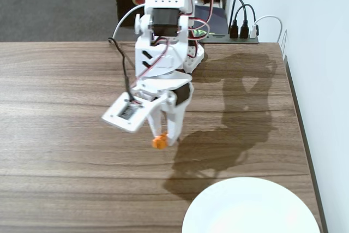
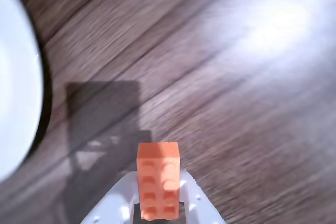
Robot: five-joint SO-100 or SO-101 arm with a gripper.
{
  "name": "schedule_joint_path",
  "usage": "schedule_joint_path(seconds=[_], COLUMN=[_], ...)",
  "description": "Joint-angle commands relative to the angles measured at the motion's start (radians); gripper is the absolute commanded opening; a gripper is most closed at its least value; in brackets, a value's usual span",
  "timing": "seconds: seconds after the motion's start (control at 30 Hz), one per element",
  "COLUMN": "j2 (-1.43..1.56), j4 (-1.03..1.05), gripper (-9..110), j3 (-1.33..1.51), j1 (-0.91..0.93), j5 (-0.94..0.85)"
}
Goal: Grasp a lego block and put it on the plate.
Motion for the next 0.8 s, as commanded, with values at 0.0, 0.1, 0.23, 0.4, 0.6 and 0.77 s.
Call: schedule_joint_path(seconds=[0.0,0.1,0.23,0.4,0.6,0.77], j2=[0.041,0.021,-0.037,-0.124,-0.256,-0.394], j4=[-0.006,-0.011,-0.046,-0.097,-0.144,-0.146], gripper=[1,1,1,1,1,1], j3=[-0.046,-0.094,-0.179,-0.296,-0.414,-0.545], j1=[-0.038,-0.067,-0.101,-0.153,-0.222,-0.275], j5=[-0.08,-0.126,-0.158,-0.163,-0.161,-0.153])
